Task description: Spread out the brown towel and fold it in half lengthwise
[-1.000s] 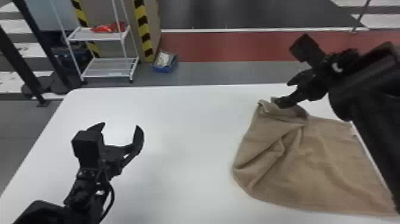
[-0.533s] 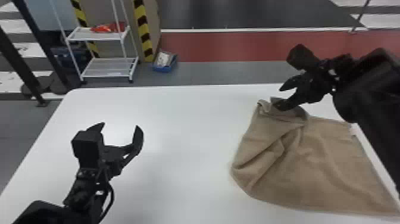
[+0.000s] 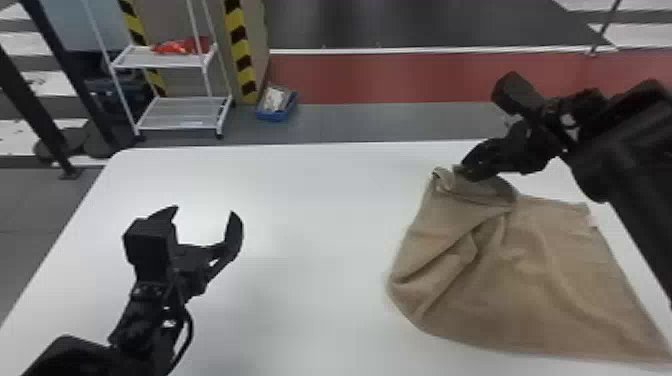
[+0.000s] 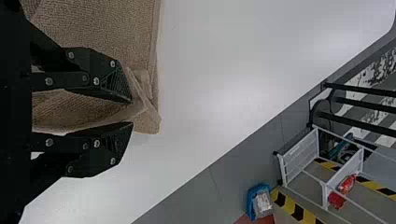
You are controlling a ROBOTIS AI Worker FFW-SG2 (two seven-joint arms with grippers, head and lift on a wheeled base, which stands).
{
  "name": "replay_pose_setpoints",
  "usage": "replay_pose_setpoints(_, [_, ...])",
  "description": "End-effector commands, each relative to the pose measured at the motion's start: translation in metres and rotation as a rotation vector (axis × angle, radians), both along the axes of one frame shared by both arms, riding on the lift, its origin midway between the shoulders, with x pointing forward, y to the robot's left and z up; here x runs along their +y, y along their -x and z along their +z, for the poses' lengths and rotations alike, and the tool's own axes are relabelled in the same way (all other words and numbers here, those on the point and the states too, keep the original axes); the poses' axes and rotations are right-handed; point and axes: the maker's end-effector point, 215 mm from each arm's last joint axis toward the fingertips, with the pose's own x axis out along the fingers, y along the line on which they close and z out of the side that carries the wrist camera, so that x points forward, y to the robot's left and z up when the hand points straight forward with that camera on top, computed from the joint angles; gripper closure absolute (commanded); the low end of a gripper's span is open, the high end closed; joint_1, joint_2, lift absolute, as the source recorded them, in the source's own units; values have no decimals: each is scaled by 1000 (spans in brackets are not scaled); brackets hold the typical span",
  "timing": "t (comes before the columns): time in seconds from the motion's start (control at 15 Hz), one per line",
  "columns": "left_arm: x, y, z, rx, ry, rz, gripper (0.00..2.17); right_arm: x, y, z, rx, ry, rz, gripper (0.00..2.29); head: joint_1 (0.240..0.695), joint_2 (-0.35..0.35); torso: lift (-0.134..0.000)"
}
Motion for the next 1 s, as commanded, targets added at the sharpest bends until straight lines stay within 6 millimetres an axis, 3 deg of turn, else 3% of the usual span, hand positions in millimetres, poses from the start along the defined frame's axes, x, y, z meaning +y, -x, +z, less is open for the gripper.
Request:
replay_pose_setpoints(0.0, [-1,0,-1,7,-3,0,83,-4,1,-3,7,-15,-9,853,695,38,-125])
replay_pose_setpoints(0.13, [1,1,-2,10,-12,5,83,-7,1,-3,16,-25,-18,934,695,33,-125])
replay_pose_setpoints(0.33, [0,1,0,11,-12,4,83,-5,11,-7,75,-52,-15,1423,695,32,-125])
replay_pose_setpoints(0.6, [2,1,0,12,-13,7,83,2,24,-2,125,-115,-40,1538,695,36,-125])
replay_pose_setpoints(0.8, [5,0,-3,15,-15,15,83,22,30,41,99,-227,-72,1541,695,42,-125])
replay_pose_setpoints(0.93, [9,0,-2,5,-14,23,83,43,22,89,25,-308,-111,1541,695,58,-125])
